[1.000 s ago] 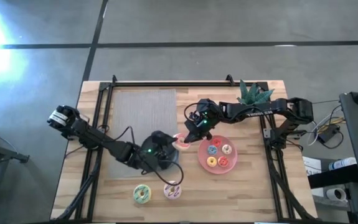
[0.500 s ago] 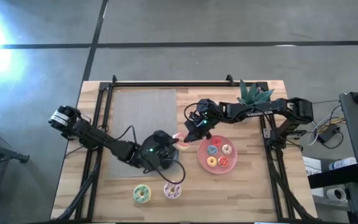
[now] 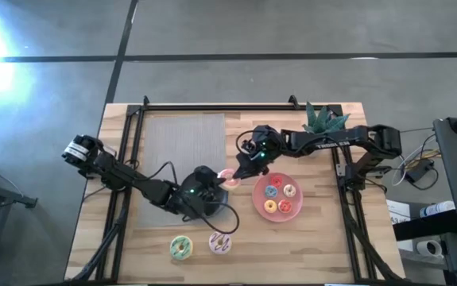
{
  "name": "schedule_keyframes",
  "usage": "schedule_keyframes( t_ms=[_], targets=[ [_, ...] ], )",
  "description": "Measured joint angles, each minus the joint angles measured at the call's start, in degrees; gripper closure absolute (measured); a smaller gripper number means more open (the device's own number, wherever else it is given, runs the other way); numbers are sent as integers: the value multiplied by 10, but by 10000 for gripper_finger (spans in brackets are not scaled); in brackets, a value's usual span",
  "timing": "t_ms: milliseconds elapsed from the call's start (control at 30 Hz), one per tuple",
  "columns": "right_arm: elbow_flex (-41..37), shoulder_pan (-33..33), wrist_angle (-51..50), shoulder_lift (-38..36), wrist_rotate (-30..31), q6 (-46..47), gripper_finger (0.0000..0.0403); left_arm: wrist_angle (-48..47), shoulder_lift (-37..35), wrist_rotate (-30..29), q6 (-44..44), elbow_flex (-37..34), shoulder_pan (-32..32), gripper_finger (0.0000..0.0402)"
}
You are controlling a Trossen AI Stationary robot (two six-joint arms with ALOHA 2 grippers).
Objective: Pick & Place donuts
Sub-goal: Put the large pink donut onto the black plate
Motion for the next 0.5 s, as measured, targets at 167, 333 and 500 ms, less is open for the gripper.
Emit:
schedule_keyframes(
  t_ms=[167, 333, 500],
  targets=[
    [0, -2, 1, -27, 28, -16, 208, -98, -4, -24, -106, -1, -2, 339],
    [0, -2, -14, -67, 69, -34, 189, -248, -21, -31, -280, -1, -18, 339],
    [-1, -2, -52, -107, 105, -50, 187, -370, -25, -28, -410, -2, -43, 339]
  ],
)
